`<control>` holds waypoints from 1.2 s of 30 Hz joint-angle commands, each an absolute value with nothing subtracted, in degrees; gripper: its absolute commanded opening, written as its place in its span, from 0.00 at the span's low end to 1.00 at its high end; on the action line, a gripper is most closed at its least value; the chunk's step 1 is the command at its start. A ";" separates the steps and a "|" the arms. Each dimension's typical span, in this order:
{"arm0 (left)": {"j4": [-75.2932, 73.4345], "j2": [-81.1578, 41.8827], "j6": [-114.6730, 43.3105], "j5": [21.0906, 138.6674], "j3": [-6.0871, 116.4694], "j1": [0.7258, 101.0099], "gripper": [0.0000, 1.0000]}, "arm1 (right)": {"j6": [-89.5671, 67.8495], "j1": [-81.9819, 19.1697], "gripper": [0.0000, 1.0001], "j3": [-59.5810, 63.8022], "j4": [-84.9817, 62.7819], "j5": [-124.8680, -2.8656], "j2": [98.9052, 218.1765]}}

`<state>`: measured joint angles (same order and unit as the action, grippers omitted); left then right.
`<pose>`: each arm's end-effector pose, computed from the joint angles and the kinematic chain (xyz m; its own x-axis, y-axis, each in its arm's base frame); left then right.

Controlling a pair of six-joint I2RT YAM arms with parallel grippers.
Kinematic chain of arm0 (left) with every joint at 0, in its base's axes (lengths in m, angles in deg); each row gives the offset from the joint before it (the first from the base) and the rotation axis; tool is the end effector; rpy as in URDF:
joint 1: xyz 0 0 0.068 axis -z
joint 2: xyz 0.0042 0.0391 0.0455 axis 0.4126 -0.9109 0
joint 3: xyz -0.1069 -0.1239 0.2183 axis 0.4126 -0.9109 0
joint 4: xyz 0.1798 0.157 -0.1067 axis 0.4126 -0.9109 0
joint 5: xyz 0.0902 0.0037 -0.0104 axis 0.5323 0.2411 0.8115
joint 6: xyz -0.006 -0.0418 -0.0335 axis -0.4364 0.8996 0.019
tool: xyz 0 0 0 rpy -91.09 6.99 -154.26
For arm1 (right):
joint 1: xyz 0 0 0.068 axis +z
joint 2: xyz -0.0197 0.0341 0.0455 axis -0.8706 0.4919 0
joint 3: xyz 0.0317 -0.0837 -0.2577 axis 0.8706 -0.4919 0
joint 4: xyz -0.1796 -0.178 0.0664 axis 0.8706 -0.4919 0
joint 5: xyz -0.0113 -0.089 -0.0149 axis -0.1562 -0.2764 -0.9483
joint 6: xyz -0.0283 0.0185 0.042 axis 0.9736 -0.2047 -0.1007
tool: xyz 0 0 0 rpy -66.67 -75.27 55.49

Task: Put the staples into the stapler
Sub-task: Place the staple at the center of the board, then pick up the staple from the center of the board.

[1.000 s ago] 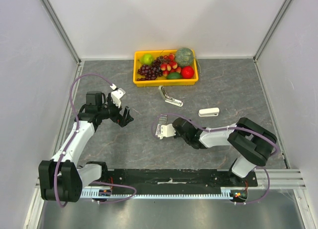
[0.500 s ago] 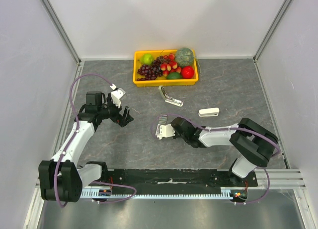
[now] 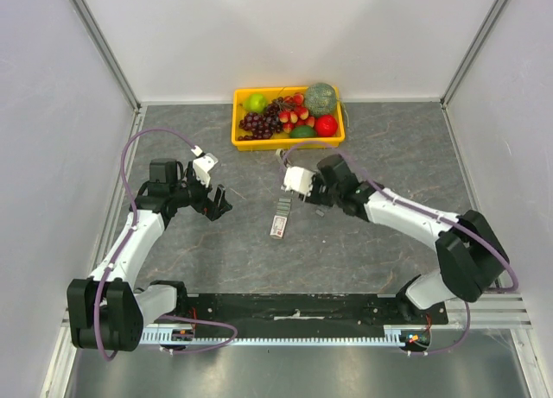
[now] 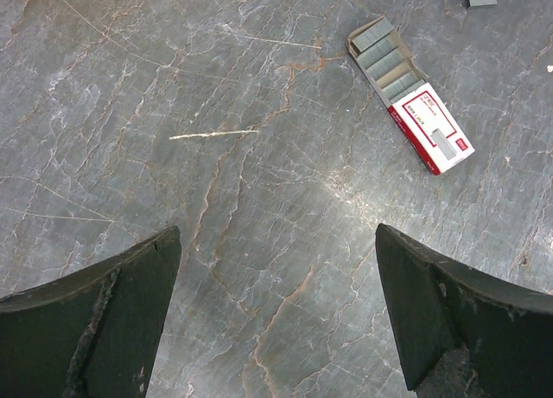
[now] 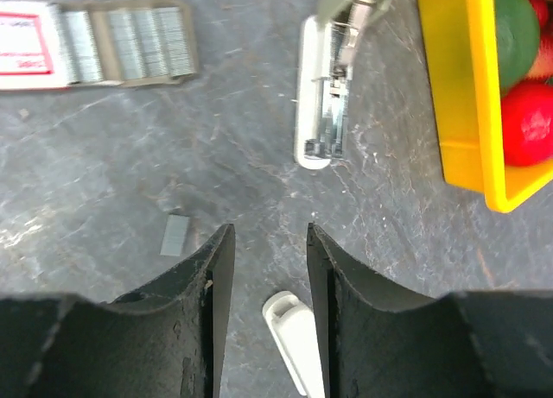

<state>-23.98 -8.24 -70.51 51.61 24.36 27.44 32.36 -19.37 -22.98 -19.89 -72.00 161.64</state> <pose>0.2263 -0.0333 0.2410 -0.4462 0.3416 -0.8272 0.7069 0.7014 -0.0916 0.2339 0.2042 0.2156 -0.0256 -0.8106 -0.5850 -0.8307 0.3428 -0.4387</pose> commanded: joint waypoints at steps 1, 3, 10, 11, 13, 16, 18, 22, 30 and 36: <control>-23.60 -7.78 -70.29 50.87 24.86 27.09 1.00 | 26.02 -24.49 0.46 -16.75 -28.07 -62.64 166.39; -23.51 -7.69 -70.38 50.96 24.95 27.09 1.00 | 23.74 -25.11 0.46 -14.91 -30.27 -61.15 169.65; -23.60 -7.16 -70.38 50.79 24.86 27.01 1.00 | 21.53 -27.75 0.47 -9.89 -38.01 -53.16 175.54; -23.51 -7.07 -70.46 50.79 24.86 27.01 1.00 | 21.53 -28.01 0.47 -9.37 -38.80 -52.62 175.63; -23.51 -7.07 -70.46 50.70 24.86 27.01 1.00 | 21.79 -28.71 0.47 -9.19 -39.86 -52.26 176.07; -23.51 -7.16 -70.55 50.44 24.77 27.01 1.00 | 22.32 -28.98 0.47 -9.45 -39.95 -52.87 176.78; -23.51 -7.25 -70.46 50.26 24.86 27.01 1.00 | 22.41 -29.50 0.46 -9.10 -40.04 -52.35 177.39; -23.60 -7.25 -70.46 50.26 24.77 26.92 1.00 | 22.94 -29.77 0.45 -8.66 -40.39 -52.00 178.71; -23.51 -7.34 -70.46 49.91 24.86 26.92 1.00 | 23.20 -29.86 0.43 -9.45 -39.51 -55.33 180.12; -23.60 -7.07 -70.38 49.82 24.86 26.83 1.00 | 24.51 -29.95 0.34 -10.33 -39.33 -56.21 180.03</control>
